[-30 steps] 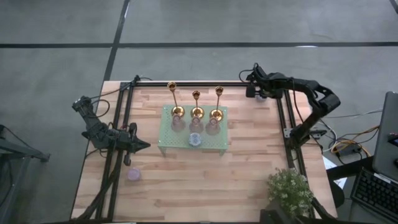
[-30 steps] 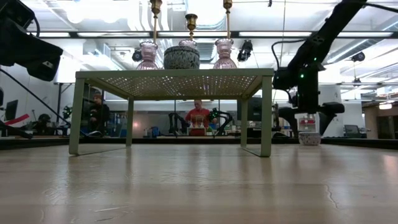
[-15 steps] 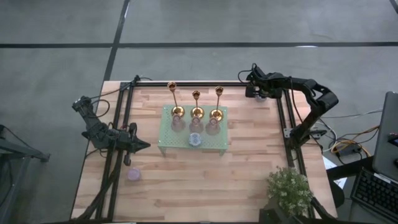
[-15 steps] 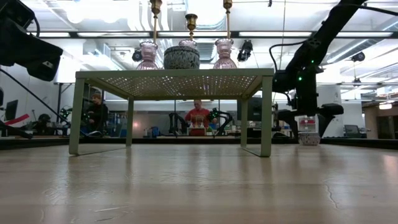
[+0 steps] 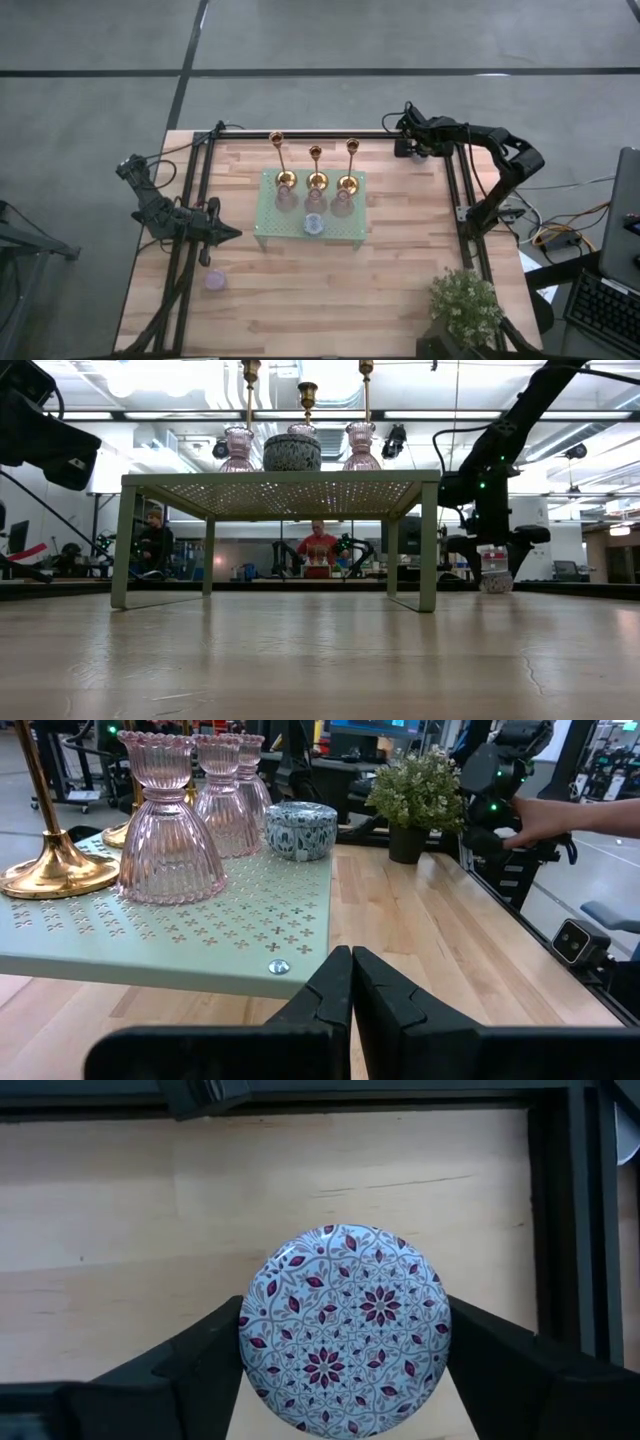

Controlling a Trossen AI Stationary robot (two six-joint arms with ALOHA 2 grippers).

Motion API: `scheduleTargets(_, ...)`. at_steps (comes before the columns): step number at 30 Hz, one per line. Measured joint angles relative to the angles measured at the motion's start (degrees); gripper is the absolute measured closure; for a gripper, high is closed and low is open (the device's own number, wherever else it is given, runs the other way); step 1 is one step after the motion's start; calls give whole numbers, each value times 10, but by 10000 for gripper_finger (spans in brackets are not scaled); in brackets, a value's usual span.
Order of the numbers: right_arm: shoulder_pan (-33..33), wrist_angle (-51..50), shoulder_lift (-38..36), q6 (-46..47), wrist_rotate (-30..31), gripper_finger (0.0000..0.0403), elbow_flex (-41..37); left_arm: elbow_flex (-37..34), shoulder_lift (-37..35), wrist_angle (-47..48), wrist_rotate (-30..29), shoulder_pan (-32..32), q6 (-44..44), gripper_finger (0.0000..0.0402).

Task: Pick & Place candle stick holders
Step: Put the red scented candle on the shelf aligned with the other scented candle

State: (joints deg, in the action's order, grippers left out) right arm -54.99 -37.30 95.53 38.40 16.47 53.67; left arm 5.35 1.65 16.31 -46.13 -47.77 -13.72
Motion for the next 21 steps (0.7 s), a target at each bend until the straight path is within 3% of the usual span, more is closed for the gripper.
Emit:
scheduleTargets(11,19,-25,0,-43,-20,118,0,0,0,0,0,0,0,388)
scheduleTargets(21,90,-79,0,-53,-28,115,-1,0,0,0,0,0,0,388)
